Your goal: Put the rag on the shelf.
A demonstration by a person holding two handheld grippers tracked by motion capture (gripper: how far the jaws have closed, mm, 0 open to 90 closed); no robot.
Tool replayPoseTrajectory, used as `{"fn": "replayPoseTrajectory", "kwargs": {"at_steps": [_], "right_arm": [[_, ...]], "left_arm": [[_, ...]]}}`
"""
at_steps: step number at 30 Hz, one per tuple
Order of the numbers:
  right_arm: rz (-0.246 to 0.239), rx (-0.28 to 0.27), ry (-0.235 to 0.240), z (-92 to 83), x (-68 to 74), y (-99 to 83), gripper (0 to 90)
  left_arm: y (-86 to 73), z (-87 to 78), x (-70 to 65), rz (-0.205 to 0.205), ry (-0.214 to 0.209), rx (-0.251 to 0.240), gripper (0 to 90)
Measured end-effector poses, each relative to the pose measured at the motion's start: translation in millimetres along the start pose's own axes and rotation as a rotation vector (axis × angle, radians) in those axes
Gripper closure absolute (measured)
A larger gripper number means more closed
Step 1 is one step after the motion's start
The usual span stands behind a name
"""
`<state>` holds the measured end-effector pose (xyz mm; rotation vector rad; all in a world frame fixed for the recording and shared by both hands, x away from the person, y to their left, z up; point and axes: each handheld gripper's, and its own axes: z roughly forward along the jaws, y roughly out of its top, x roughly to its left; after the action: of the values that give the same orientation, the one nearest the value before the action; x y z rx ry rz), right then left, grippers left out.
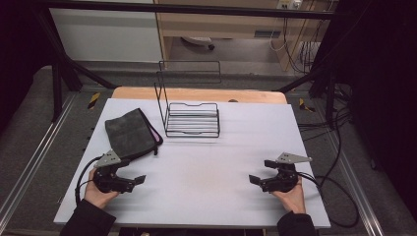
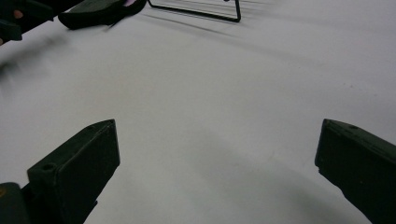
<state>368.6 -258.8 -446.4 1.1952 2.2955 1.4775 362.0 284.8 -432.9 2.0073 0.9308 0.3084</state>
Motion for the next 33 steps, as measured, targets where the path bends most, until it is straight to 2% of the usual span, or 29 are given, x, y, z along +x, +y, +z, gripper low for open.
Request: {"fn": "replayPoseTrajectory", "kwargs": {"at_steps": [12,18,21,24,28,33], "right_arm": [[-0.006,0.000,-0.005,-1.5,0.7,-0.2,0.7],[-0.009,0.000,-0.015,-2.1,0.7,-0.2,0.8],[-0.013,0.002,-0.019,-1.5,0.3,-0.3,0.8],[-0.016,0.008,-0.019,-1.2,0.2,-0.4,0.8],[-0.019,0.006,-0.023,-1.7,0.1,-0.5,0.7],[-0.022,0.008,-0.022,-1.3,-0.1,-0.6,0.8]], "left_arm": [[5.4,-1.2,-0.3,-0.010,0.025,0.021,13.4],[15.7,7.8,-3.4,-0.006,0.036,0.049,23.5],[22.1,11.9,-4.2,-0.027,0.047,0.051,28.7],[28.6,15.7,-3.4,-0.028,0.074,0.061,33.2],[37.8,24.4,-1.0,-0.067,0.079,0.068,41.2],[46.1,40.2,-1.0,-0.073,0.090,0.087,46.2]]}}
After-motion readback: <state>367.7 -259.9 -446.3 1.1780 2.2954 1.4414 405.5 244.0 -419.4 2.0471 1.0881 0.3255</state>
